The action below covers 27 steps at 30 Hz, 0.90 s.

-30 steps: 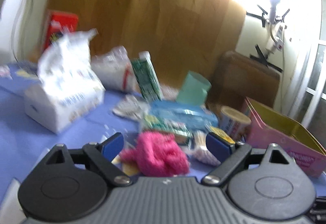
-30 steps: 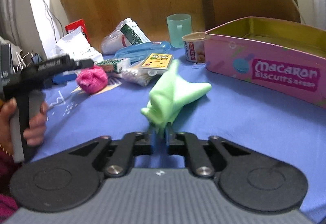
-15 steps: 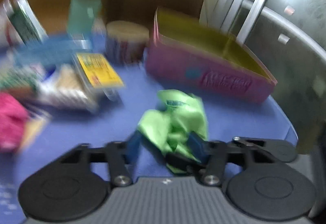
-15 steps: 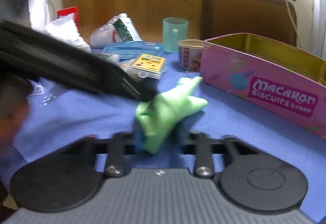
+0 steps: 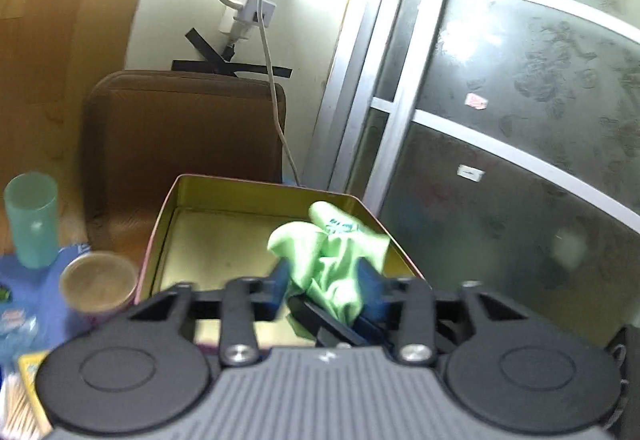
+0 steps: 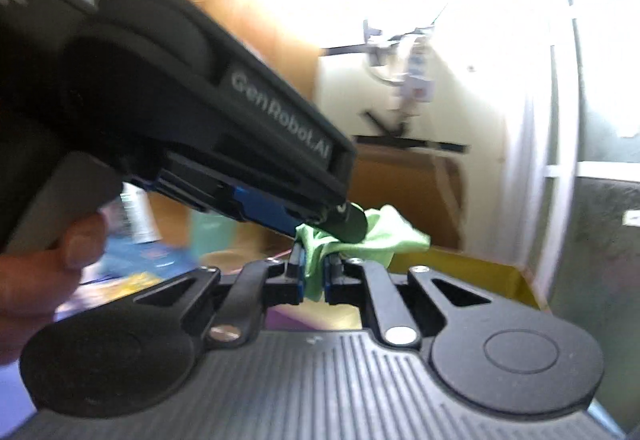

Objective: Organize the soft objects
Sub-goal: 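Carry the green cloth over the pink tin and open the right tool, then grasp the pink knitted item with the right tool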

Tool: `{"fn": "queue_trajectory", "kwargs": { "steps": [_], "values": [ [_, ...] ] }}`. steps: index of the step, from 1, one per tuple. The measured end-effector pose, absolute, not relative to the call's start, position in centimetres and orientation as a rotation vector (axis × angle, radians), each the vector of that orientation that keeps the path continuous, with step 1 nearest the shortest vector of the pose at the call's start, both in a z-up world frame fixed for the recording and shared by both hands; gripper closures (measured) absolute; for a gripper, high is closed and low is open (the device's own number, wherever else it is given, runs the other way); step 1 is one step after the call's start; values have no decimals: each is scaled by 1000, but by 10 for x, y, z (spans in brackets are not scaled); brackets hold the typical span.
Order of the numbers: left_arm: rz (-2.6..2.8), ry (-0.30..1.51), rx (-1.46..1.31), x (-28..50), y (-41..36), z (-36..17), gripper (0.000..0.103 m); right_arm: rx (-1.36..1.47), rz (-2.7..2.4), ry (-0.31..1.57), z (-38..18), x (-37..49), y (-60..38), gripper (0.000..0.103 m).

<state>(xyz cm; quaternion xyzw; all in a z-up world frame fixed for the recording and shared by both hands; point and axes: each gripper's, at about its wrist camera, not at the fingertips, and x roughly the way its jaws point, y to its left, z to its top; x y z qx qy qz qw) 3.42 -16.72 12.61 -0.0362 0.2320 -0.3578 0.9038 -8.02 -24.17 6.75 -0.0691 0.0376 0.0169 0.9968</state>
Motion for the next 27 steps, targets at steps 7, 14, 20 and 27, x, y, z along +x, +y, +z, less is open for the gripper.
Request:
{"fn": "queue_trajectory", "kwargs": {
  "steps": [7, 14, 20, 27],
  "values": [
    [-649, 531, -145, 34, -138, 101, 35, 59, -50, 321, 50, -36, -296, 54],
    [-397, 479, -211, -30, 9, 85, 34, 197, 15, 156, 57, -82, -288, 54],
    [-118, 532, -434, -64, 129, 54, 35, 181, 344, 314, 49, -64, -212, 54],
    [-154, 565, -542, -69, 163, 28, 33, -4, 620, 482, 26, -73, -95, 48]
  ]
}}
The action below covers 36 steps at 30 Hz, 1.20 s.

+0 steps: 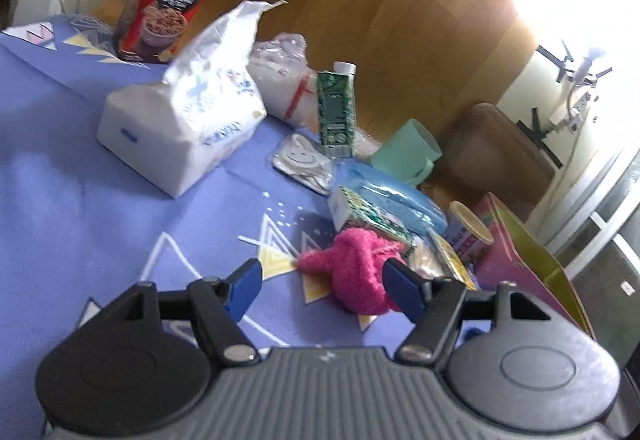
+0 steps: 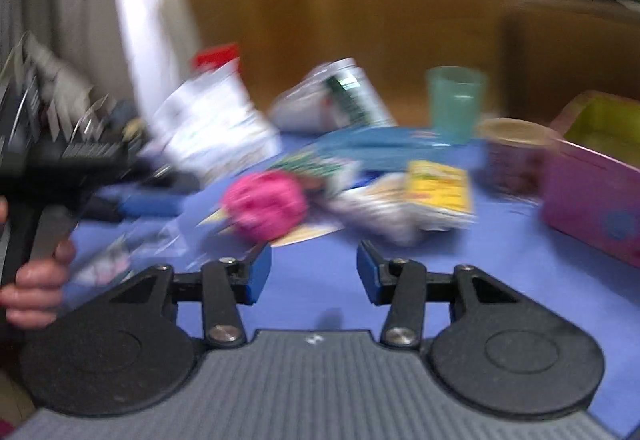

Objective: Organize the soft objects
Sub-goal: 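Grasp the pink knitted item with the right tool, then lift the pink knitted item into the pink tin and release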

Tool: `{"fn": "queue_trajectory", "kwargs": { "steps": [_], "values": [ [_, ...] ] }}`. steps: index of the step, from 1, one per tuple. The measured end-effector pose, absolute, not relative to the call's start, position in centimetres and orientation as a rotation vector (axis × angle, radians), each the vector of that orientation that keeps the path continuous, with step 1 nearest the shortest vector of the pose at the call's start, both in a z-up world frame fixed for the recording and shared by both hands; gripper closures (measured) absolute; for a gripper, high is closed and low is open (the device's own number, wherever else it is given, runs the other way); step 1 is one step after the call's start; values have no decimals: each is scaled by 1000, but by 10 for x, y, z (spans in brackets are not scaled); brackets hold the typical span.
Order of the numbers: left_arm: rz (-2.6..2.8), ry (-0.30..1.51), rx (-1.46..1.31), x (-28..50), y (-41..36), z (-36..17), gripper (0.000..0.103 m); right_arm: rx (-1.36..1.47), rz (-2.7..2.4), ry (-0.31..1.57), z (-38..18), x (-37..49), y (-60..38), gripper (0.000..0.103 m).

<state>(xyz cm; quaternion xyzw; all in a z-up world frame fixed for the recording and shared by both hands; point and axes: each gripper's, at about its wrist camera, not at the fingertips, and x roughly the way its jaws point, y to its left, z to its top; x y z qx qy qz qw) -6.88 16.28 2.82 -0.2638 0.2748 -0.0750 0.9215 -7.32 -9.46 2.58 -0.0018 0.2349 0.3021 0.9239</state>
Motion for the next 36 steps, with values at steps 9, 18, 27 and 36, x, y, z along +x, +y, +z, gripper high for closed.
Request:
{"fn": "queue_trajectory", "kwargs": {
  "steps": [9, 18, 27, 36],
  "values": [
    [-239, 610, -540, -31, 132, 17, 32, -178, 620, 518, 28, -49, -27, 30],
    [-341, 621, -467, -51, 93, 24, 57, -89, 631, 523, 22, -58, -50, 60],
    [-515, 548, -267, -32, -6, 62, 56, 10, 422, 331, 44, -75, -126, 60],
    [-658, 543, -147, 34, -122, 86, 41, 102, 137, 223, 56, -44, -215, 60]
  ]
}}
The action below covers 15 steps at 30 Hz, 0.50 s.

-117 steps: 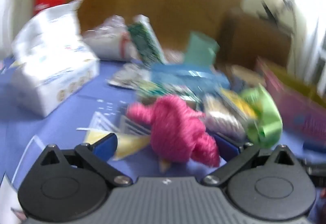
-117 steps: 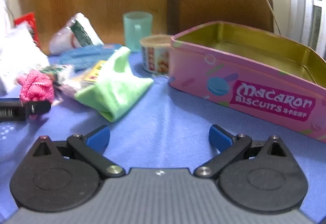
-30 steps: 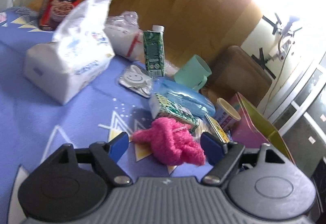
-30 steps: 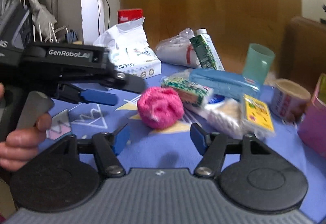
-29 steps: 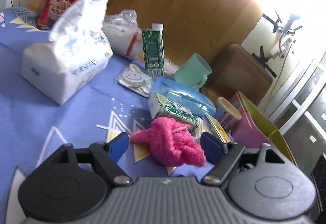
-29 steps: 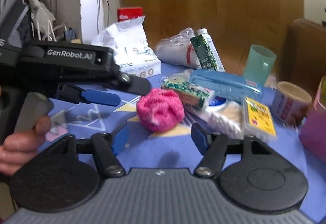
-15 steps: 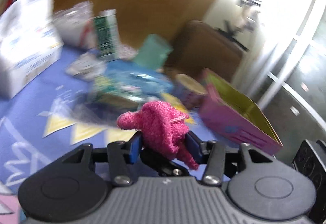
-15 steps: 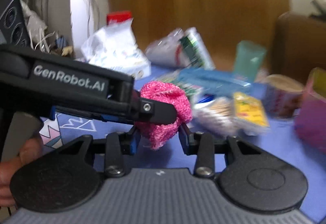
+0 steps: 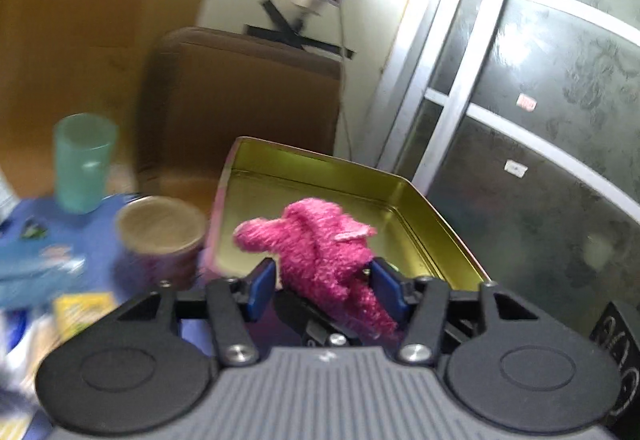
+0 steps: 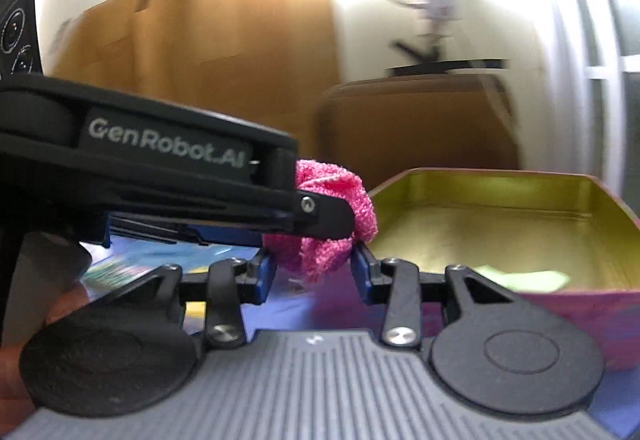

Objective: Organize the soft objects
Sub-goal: 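Lift the pink knitted item into the pink tin and release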

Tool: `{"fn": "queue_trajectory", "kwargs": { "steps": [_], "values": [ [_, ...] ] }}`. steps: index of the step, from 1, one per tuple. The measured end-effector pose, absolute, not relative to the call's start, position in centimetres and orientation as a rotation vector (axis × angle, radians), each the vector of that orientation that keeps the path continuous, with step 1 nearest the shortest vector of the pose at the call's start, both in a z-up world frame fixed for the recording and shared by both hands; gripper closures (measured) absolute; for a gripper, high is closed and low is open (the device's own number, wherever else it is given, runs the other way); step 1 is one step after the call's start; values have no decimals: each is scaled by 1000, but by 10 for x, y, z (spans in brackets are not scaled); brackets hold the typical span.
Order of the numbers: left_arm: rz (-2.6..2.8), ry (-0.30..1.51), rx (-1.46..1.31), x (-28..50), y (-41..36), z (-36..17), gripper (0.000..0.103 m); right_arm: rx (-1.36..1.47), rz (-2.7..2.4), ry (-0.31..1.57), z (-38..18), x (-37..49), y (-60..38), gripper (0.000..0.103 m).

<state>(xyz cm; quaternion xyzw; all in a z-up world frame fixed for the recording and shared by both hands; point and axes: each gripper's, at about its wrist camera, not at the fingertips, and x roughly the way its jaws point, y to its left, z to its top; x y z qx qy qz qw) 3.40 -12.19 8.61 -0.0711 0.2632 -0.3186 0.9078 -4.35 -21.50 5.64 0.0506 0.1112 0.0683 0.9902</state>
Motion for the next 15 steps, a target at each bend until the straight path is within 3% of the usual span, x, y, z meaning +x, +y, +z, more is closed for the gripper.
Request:
{"fn": "queue_trajectory", "kwargs": {
  "steps": [1, 3, 5, 8, 15],
  "values": [
    [-642, 548, -130, 42, -136, 85, 33, 109, 99, 219, 56, -37, -223, 59],
    [-592, 539, -92, 49, -153, 84, 28, 125, 3, 219, 55, -26, -239, 57],
    [-558, 521, -77, 46, -156, 84, 27, 148, -94, 239, 53, -14, -254, 38],
    [-551, 477, -83, 34, -144, 83, 11, 210, -153, 210, 47, -15, -269, 19],
    [-443, 404, -85, 3, -88, 87, 9, 195, -168, 165, 45, -27, -260, 15]
  ]
}}
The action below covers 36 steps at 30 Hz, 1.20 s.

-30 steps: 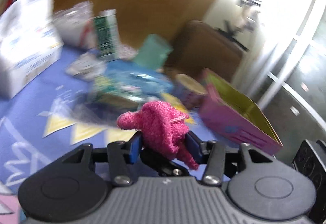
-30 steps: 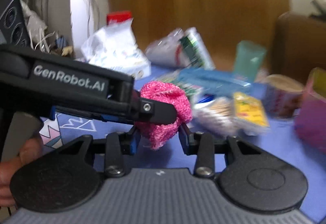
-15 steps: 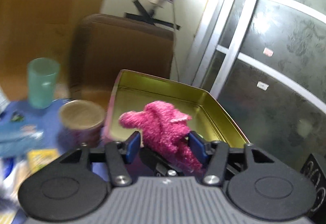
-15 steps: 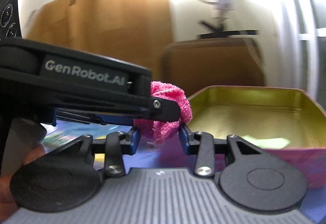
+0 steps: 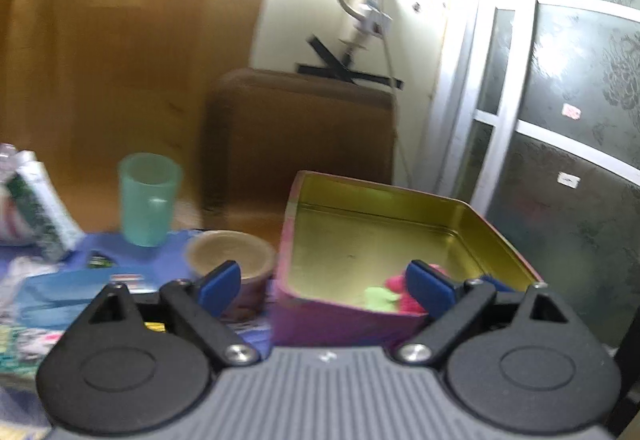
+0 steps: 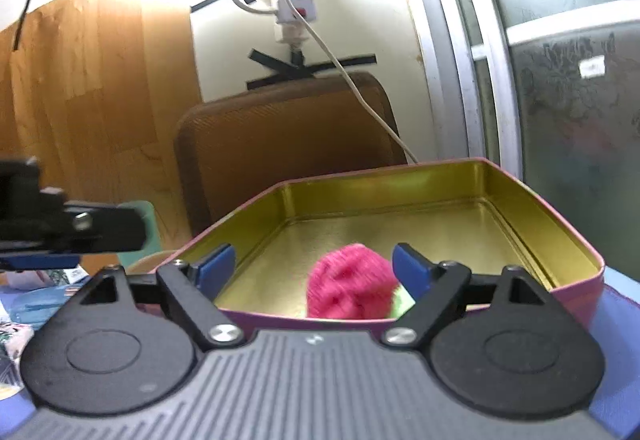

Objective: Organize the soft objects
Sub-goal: 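Lift the pink knitted item into the pink tin and release, then grasp the green-patterned tissue pack with the right tool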

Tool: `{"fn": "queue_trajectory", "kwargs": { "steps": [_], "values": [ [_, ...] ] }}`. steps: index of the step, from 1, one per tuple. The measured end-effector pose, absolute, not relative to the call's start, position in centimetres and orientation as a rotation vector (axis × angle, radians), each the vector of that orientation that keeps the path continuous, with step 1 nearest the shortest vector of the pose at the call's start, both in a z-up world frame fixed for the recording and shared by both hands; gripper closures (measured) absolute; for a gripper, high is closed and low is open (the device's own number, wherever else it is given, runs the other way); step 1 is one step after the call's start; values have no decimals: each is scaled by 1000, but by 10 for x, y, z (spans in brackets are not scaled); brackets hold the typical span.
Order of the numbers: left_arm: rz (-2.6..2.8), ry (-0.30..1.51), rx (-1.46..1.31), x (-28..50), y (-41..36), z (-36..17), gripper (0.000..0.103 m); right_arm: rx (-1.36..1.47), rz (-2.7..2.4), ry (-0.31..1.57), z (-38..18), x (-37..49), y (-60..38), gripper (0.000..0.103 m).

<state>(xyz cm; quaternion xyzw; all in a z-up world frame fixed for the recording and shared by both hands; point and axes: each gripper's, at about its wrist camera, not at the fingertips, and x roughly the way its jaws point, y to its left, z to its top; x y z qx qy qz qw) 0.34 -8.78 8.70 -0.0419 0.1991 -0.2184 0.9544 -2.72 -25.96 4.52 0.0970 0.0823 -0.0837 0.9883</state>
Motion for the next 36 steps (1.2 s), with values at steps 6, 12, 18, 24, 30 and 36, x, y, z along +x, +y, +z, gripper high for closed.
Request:
{"fn": "queue_trajectory", "kwargs": {
  "steps": [6, 12, 18, 24, 30, 36],
  "values": [
    [-255, 310, -3, -32, -28, 76, 8, 147, -143, 29, 46, -68, -231, 12],
    [93, 79, 126, -71, 17, 54, 7, -5, -156, -225, 40, -93, -181, 2],
    [205, 99, 71, -73, 39, 38, 5, -39, -92, -235, 40, -88, -161, 1],
    [215, 114, 30, -71, 46, 36, 0, 24, -61, -139, 40, -77, -177, 1],
    [222, 130, -23, -73, 55, 32, 0, -16, -3, -94, 38, -67, -174, 2],
    [183, 213, -94, -63, 67, 29, 0, -88, 128, -44, 35, -69, -150, 3]
  ]
}}
